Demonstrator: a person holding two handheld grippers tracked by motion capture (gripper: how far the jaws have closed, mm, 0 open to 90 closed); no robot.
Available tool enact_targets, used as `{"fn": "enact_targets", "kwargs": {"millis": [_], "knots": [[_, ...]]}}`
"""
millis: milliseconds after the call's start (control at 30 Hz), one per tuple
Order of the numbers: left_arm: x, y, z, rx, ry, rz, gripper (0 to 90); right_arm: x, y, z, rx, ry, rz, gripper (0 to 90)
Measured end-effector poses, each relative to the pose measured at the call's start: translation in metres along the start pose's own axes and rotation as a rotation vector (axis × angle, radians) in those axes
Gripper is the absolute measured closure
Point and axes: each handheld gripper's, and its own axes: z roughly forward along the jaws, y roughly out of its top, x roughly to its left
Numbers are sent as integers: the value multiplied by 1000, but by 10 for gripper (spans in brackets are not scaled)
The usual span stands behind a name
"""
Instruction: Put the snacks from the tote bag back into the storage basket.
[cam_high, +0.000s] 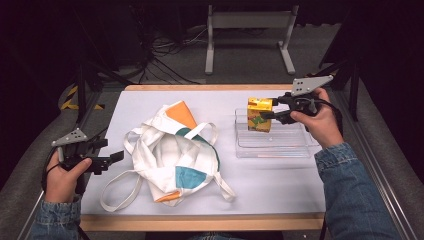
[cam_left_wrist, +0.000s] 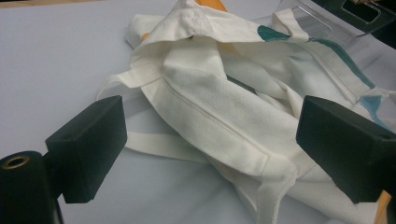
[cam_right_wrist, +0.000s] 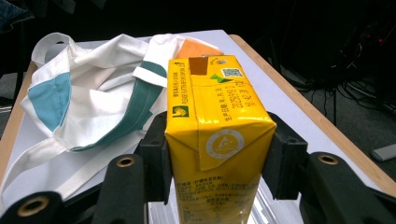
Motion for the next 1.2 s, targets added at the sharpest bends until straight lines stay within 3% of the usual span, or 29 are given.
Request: {"fn": "enact_targets", "kwargs": {"millis": [667, 833, 1200], "knots": [[0, -2, -1, 10, 5, -1, 95, -1, -24, 12, 21, 38, -13, 511], [0, -3, -3, 14, 23, 10, 94, -1, -27, 15, 28, 35, -11, 511], [0, -4, -2, 20, 20, -1, 92, 3, -46, 22, 23, 59, 7, 511]]}}
